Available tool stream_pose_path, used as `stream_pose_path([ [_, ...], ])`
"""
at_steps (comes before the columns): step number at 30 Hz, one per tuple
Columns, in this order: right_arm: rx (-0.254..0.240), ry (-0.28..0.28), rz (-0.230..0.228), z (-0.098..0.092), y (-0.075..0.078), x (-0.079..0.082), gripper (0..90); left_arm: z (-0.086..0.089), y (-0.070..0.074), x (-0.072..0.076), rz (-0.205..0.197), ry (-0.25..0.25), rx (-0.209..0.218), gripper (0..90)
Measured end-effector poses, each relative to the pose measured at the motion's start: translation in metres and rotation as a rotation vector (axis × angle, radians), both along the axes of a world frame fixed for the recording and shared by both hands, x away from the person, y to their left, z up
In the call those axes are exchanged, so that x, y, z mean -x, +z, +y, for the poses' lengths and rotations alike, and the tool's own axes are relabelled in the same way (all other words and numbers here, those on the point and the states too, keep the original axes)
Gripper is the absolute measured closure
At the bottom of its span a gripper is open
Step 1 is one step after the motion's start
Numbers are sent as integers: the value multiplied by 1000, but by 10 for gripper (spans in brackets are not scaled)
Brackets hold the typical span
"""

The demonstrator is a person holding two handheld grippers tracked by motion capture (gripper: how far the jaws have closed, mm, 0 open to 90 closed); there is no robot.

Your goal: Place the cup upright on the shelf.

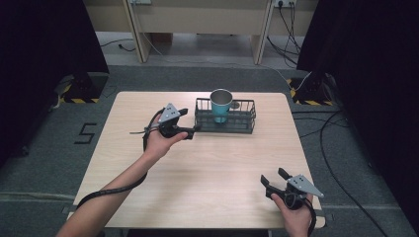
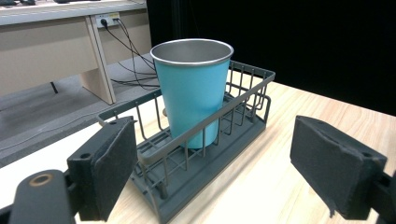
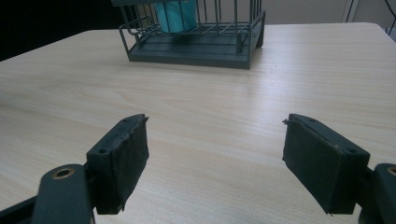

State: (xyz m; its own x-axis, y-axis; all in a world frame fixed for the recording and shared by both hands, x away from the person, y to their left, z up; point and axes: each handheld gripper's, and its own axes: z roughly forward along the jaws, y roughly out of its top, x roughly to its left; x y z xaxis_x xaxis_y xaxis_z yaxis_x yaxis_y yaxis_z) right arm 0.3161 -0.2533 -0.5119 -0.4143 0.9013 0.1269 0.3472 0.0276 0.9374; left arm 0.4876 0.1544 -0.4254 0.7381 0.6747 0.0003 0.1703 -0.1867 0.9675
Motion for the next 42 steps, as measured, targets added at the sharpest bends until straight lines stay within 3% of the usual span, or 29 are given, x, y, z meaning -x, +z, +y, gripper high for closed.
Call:
stream_pose_path([
  [42, -5, -8, -3, -1, 0, 0, 229, 72, -15, 50, 0, 76, 31, 143],
])
